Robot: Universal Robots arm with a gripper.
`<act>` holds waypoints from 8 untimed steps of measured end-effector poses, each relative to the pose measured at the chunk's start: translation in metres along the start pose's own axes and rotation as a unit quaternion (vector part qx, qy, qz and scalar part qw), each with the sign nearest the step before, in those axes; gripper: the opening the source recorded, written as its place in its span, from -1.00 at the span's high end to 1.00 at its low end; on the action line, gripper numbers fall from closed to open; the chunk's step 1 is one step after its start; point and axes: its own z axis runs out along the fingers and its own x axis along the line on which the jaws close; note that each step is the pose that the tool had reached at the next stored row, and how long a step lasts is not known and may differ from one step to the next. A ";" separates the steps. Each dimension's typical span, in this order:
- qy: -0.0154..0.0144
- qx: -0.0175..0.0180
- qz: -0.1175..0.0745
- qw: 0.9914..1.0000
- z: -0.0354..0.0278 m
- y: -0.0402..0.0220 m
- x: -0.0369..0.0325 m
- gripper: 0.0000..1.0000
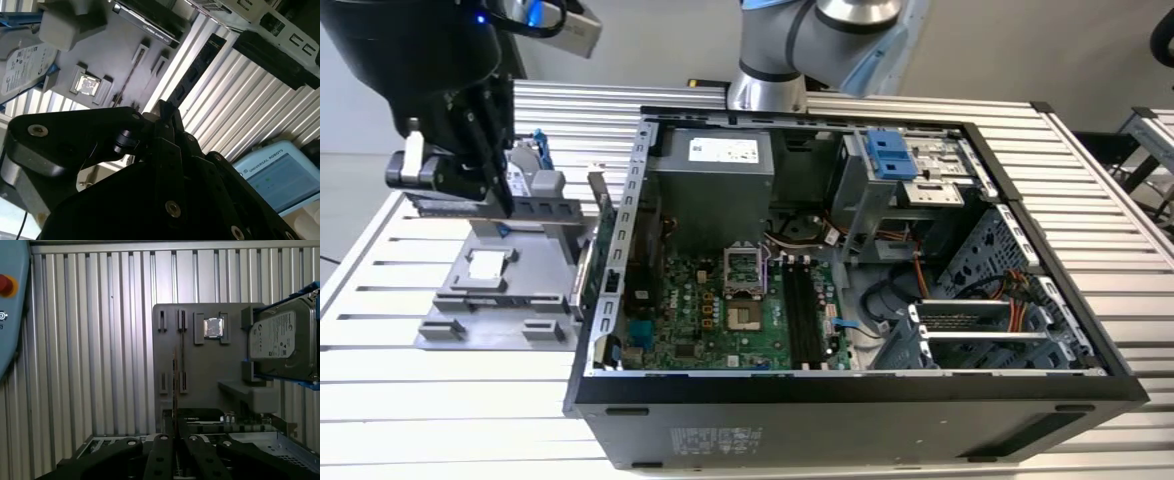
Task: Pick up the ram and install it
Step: 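Pick up the ram and move it above insertion slot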
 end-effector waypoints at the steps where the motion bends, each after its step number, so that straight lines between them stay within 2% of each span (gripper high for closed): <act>1: 0.000 0.000 0.000 1.000 -0.0001 -0.0027 -0.0001 1.00; 8: 0.000 -0.001 0.000 1.000 -0.0008 -0.0212 -0.0010 1.00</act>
